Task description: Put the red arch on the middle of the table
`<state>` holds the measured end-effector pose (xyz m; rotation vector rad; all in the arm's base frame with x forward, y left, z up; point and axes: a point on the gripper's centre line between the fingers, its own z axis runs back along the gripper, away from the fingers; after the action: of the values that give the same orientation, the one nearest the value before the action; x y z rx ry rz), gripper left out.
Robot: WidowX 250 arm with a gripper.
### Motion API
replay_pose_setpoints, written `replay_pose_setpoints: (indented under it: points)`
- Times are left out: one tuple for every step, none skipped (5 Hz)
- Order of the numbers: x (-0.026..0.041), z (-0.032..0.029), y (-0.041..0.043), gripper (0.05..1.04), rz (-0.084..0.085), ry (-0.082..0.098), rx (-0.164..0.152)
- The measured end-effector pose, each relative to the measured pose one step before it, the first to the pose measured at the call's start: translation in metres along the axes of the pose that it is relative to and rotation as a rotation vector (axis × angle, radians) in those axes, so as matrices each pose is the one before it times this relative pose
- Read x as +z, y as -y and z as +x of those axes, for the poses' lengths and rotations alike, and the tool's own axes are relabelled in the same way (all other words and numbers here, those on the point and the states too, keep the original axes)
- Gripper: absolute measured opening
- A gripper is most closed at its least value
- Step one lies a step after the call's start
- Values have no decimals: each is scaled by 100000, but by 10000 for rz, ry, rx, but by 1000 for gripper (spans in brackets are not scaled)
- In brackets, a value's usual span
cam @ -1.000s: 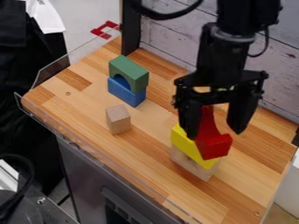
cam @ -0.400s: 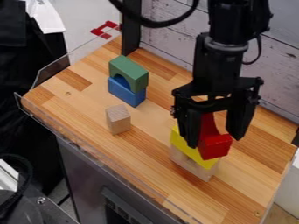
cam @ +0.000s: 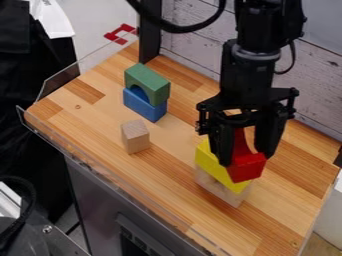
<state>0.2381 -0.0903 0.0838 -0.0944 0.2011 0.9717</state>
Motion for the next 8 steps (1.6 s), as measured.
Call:
replay_pose_setpoints:
  points:
    - [3, 199, -203, 526, 128, 126, 49]
    - [154, 236, -295, 526, 195, 137, 160]
    - [1241, 397, 415, 526, 70, 264, 36]
    - [3374, 2266, 514, 526, 29, 877, 1187]
    - [728, 3077, -47, 526, -331, 686, 2164]
    - [-2397, 1835, 87, 526, -709, 585, 2308]
    - [-1131, 211, 655, 526, -668, -329, 588]
    - [-2366, -799, 348, 526, 4, -540, -11]
